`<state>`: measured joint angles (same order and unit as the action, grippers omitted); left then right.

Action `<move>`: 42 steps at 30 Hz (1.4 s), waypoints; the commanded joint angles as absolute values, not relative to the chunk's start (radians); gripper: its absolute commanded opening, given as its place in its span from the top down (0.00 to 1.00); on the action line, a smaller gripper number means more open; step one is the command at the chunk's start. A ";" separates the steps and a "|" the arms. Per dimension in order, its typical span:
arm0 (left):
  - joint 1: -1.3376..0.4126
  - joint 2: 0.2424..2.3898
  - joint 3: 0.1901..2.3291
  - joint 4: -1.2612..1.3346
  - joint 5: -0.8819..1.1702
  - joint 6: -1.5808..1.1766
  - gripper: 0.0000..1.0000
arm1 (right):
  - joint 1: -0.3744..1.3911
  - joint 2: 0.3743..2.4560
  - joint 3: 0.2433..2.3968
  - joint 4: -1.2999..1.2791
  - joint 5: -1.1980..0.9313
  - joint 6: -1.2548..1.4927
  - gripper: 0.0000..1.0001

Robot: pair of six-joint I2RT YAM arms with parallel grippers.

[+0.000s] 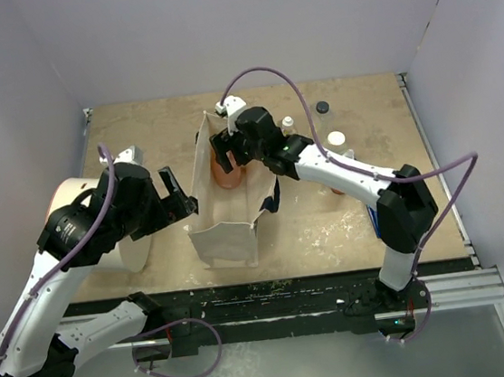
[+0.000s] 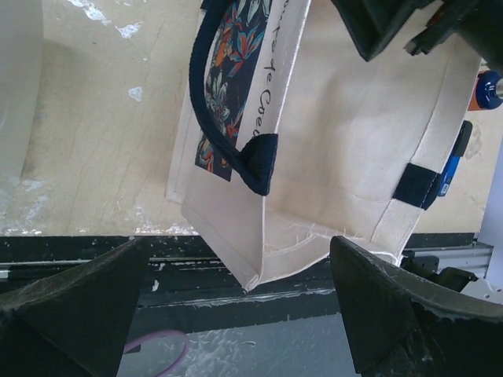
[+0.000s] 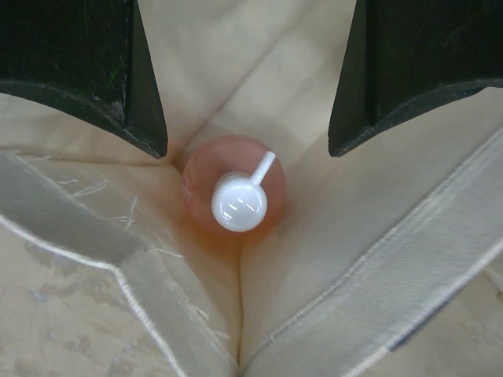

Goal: Take the personal care products out of the canvas bag

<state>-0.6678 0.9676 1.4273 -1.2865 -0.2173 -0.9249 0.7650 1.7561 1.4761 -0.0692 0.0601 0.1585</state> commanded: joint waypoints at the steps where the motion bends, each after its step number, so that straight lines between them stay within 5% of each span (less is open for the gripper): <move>1: -0.663 0.966 1.460 -1.276 -0.246 -0.933 0.01 | 0.764 1.775 1.547 -0.063 0.126 0.182 0.16; 14: -0.663 1.045 1.580 -1.312 -0.309 -0.800 0.01 | 0.764 1.945 1.632 -0.030 0.130 0.212 0.44; 19: -0.663 1.080 1.616 -1.311 -0.324 -0.735 0.01 | 0.766 1.965 1.613 -0.011 0.141 0.197 0.46; 23: -0.663 1.095 1.630 -1.305 -0.331 -0.696 0.01 | 0.765 1.968 1.593 0.024 0.137 0.175 0.64; 35: -0.662 1.106 1.635 -1.299 -0.341 -0.659 0.01 | 0.768 1.986 1.593 0.036 0.135 0.114 0.63; 42: -0.662 1.107 1.634 -1.297 -0.337 -0.669 0.01 | 0.767 1.957 1.597 0.041 0.101 0.079 0.98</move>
<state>-0.6678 1.1107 1.6012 -1.3182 -0.3214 -0.6838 0.7658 1.9781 1.5822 -0.0158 0.1310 0.1112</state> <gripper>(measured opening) 0.993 0.382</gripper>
